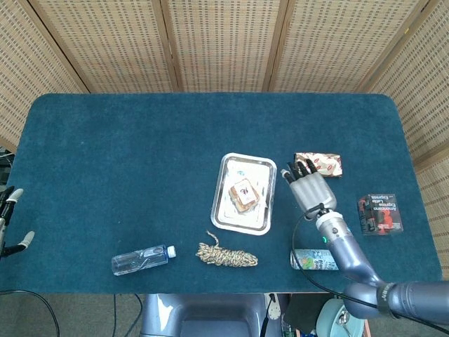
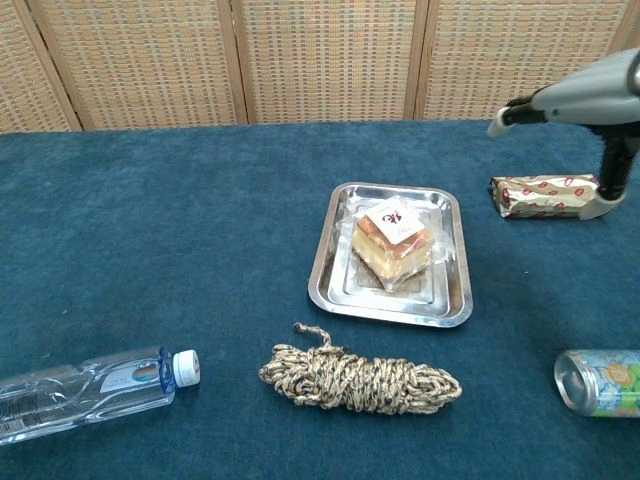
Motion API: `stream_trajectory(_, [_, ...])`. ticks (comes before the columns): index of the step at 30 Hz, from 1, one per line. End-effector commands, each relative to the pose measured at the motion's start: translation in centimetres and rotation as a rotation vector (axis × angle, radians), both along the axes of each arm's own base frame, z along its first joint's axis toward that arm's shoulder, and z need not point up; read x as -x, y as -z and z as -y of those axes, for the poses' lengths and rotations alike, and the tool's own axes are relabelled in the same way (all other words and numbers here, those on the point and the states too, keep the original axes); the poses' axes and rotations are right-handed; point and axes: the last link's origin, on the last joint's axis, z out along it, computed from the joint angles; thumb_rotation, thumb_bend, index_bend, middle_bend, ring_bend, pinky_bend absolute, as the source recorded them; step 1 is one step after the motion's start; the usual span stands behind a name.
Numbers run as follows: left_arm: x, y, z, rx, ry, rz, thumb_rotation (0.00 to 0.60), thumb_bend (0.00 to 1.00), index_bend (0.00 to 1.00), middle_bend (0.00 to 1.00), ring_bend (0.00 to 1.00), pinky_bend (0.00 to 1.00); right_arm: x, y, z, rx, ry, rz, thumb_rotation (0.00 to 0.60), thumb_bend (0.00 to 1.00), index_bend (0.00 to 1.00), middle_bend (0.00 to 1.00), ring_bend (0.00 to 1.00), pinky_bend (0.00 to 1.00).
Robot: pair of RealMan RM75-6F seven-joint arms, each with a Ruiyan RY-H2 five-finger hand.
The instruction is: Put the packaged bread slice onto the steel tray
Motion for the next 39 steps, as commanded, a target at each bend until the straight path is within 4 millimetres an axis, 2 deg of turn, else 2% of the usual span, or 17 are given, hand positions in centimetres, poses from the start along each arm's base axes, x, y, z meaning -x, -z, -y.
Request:
stream_trajectory(1, [-0.8, 0.2, -0.2, 0.008, 0.018, -0.012, 0.600, 0.32, 0.00, 0.00, 0.00, 0.00, 1.3, -2.9, -2.4, 0.093, -0.002, 0.013, 0.600, 0.15, 0.06, 0.00, 0.00, 0.01])
stream_trajectory(6, [-1.9, 0.4, -0.4, 0.020, 0.040, -0.048, 0.600, 0.32, 0.00, 0.00, 0.00, 0.00, 2.5, -4.9, -4.4, 0.194, -0.036, 0.078, 0.600, 0.15, 0.06, 0.00, 0.00, 0.01])
stream_trajectory(11, [-3.7, 0.1, -0.3, 0.010, 0.069, -0.080, 0.600, 0.32, 0.00, 0.00, 0.00, 0.00, 5.8, -7.0, -7.7, 0.312, -0.037, 0.186, 0.600, 0.15, 0.06, 0.00, 0.00, 0.01])
stream_trajectory(20, [-5.4, 0.9, 0.0, 0.019, 0.090, -0.102, 0.600, 0.32, 0.00, 0.00, 0.00, 0.00, 10.5, -8.2, -11.6, 0.400, 0.010, 0.255, 0.600, 0.15, 0.06, 0.00, 0.00, 0.01])
stream_trajectory(29, [-6.2, 1.6, 0.6, 0.024, 0.103, -0.113, 0.600, 0.32, 0.00, 0.00, 0.00, 0.00, 13.2, -8.6, -13.9, 0.459, 0.026, 0.322, 0.600, 0.15, 0.06, 0.00, 0.00, 0.01])
stream_trajectory(39, [-6.7, 1.5, 2.0, 0.002, 0.109, -0.125, 0.600, 0.32, 0.00, 0.00, 0.00, 0.00, 14.3, -8.9, -14.6, 0.463, 0.022, 0.346, 0.600, 0.15, 0.06, 0.00, 0.00, 0.01])
